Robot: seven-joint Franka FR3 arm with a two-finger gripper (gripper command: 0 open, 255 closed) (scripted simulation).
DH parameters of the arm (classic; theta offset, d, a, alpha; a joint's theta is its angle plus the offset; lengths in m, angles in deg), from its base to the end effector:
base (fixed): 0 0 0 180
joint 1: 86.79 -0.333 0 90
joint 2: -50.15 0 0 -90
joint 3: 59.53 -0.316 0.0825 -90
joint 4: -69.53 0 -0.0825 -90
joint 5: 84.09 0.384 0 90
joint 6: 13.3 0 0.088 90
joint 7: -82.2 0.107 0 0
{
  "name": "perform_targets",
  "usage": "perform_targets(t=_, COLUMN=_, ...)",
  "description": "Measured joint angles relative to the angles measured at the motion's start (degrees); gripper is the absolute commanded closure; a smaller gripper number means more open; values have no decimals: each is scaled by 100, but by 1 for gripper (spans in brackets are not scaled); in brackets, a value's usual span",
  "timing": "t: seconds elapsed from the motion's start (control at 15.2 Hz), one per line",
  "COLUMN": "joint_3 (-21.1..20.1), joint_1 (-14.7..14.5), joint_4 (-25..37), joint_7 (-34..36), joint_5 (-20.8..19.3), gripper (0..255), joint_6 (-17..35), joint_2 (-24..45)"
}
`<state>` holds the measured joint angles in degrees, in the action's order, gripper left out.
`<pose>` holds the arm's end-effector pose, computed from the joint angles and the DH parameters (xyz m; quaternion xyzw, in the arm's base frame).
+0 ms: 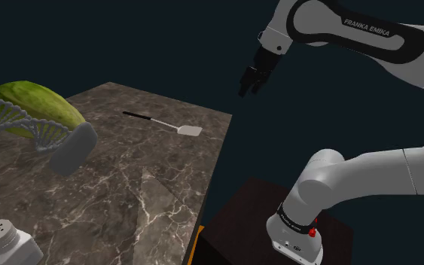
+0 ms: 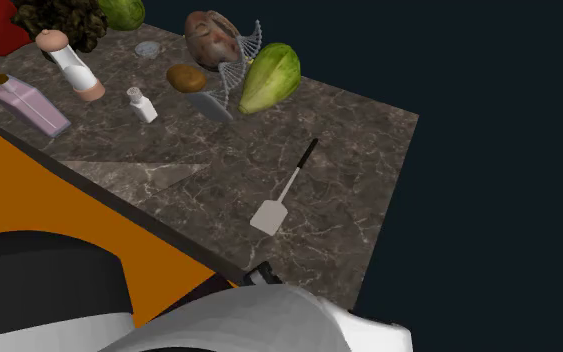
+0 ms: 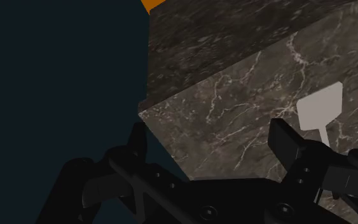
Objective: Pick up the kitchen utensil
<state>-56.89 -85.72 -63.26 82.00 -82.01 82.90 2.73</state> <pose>0.3052 -0.0219 0.6321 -0.9946 0.0249 -0.0950 0.0325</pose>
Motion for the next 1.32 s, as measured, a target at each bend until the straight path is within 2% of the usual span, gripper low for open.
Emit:
perform_targets(t=0.26, joint_3=-134, joint_1=-131, joint_4=132, joint_7=-19, joint_5=59, gripper=0, joint_6=188, joint_2=376)
perform_targets(t=0.79, joint_3=-613, joint_1=-549, joint_4=923, joint_7=-111, joint_5=170, gripper=0, joint_6=673, joint_2=1870)
perform_targets(t=1.32, joint_3=-1126, joint_1=-897, joint_4=1929, joint_7=-141, joint_5=82, gripper=0, joint_6=927, joint_2=3364)
